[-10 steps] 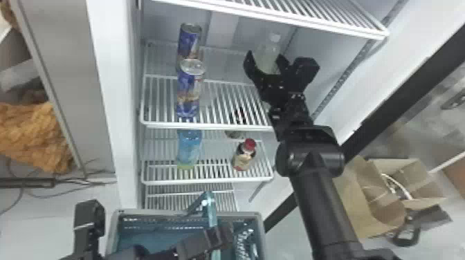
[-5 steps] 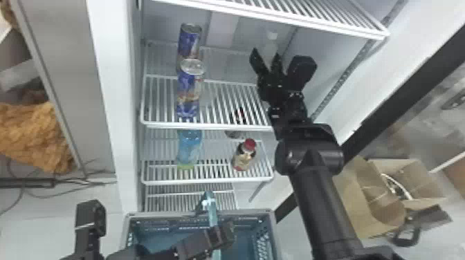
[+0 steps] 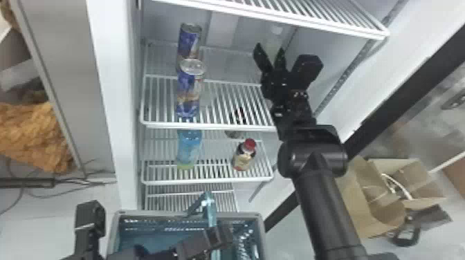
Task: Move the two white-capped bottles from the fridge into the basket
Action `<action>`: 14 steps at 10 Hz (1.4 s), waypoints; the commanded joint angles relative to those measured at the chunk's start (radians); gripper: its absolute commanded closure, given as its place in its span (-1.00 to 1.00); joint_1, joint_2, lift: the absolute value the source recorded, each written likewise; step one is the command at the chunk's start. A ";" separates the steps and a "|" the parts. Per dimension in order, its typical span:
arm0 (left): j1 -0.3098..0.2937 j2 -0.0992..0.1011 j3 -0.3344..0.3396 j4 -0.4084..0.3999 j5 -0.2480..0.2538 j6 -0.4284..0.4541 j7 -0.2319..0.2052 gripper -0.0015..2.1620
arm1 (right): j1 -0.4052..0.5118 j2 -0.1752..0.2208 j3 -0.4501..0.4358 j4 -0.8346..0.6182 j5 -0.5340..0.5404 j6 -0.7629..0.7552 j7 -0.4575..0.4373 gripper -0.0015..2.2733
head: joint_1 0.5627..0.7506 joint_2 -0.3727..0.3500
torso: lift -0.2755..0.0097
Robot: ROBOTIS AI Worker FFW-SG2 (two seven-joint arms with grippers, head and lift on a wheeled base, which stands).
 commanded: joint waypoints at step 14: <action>0.010 0.000 0.000 0.000 0.005 -0.002 -0.003 0.10 | 0.662 -0.018 -0.131 -0.918 -0.208 0.310 0.048 -0.18 | 0.41 -0.94 | 0.93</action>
